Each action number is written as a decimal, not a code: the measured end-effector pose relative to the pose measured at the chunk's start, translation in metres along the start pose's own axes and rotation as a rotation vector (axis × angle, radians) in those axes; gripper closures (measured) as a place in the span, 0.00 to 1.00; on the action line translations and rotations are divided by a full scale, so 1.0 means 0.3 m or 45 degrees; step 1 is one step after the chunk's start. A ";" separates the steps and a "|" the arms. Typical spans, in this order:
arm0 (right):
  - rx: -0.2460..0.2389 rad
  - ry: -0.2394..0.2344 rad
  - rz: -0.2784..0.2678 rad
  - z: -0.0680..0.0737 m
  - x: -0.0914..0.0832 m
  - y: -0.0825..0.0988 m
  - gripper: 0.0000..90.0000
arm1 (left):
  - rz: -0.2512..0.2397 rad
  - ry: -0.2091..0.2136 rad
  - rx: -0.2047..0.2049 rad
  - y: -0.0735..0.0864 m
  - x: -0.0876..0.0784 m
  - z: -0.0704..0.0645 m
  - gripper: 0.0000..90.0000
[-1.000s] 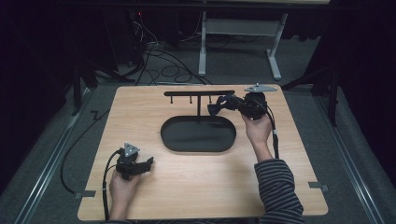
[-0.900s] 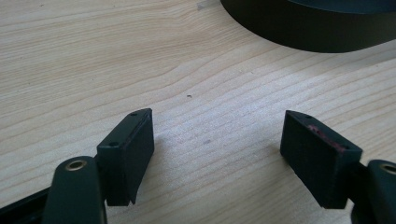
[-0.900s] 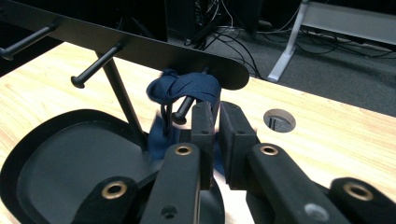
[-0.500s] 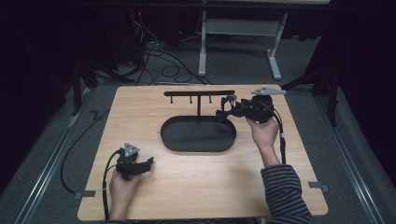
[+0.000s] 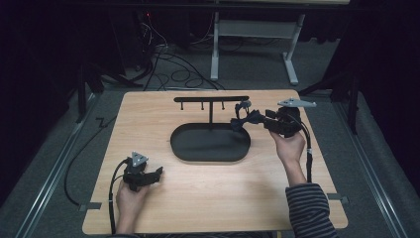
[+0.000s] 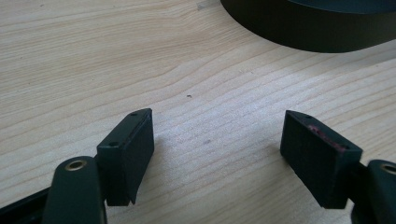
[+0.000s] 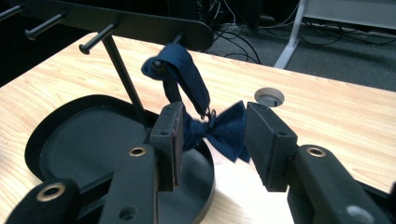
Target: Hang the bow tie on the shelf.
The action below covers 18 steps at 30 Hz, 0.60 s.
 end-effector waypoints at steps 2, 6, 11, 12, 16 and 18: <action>0.008 0.002 0.006 -0.006 -0.005 0.011 0.65 | 0.000 0.000 0.000 0.000 0.000 0.000 0.29; 0.017 0.002 0.004 -0.016 -0.014 0.027 0.64 | 0.000 -0.001 0.000 0.000 0.000 0.000 0.29; 0.026 0.003 0.001 -0.023 -0.028 0.045 0.63 | 0.000 0.000 0.000 0.000 0.000 0.000 0.29; 0.028 0.003 -0.002 -0.024 -0.029 0.047 0.63 | 0.000 0.000 0.001 0.000 0.000 0.000 0.29; 0.036 0.011 -0.004 -0.037 -0.043 0.062 0.63 | 0.000 0.000 0.000 0.000 0.000 0.000 0.29; 0.039 0.014 -0.004 -0.043 -0.049 0.066 0.63 | 0.001 0.000 0.001 0.000 0.000 0.000 0.29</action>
Point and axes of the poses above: each handheld gripper's, and its own axes: x roughly forward along the jaws, y roughly out of its underside, z roughly to its left, the point moved 10 cm from there along x, roughly forward along the jaws, and after that the axes turned 6 degrees about z, right-handed, at the moved point
